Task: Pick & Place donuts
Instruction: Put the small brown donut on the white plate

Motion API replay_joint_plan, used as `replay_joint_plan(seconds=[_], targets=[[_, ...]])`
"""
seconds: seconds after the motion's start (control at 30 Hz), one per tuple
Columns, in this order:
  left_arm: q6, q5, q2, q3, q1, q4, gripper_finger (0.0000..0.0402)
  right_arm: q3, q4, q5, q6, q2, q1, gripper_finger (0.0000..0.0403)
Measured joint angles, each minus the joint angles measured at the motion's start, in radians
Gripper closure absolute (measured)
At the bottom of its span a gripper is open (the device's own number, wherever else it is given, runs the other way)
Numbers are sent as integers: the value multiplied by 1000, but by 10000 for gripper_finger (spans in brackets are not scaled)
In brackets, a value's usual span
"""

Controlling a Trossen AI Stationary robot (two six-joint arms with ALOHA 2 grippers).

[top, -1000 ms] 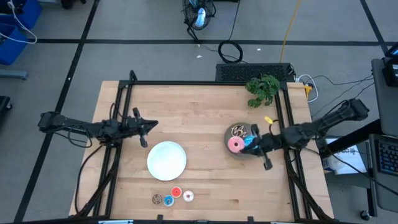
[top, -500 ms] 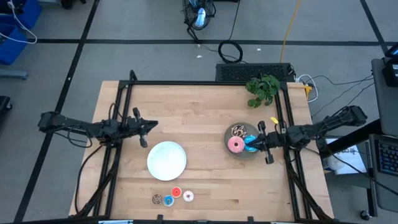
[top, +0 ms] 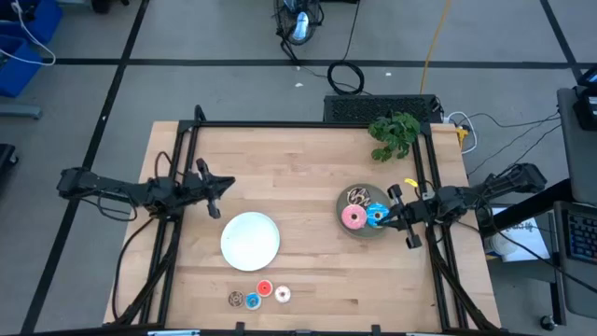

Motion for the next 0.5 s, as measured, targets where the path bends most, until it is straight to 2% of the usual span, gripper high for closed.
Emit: replay_joint_plan(seconds=[0.07,0.13,0.23,0.33,0.5], targets=[[-29,3,1,47,-4,-33,376,0,-11,1,19,-8,-5,403],[-34,47,21,118,-28,-84,376,0,-7,11,33,-11,-5,403],[-4,61,107,234,-107,-154,376,0,23,74,44,-14,-5,403],[-19,-49,230,397,-203,-291,376,0,42,140,33,-15,-5,403],[-201,-235,494,726,-348,-814,376,0,54,222,-42,-16,-5,403]])
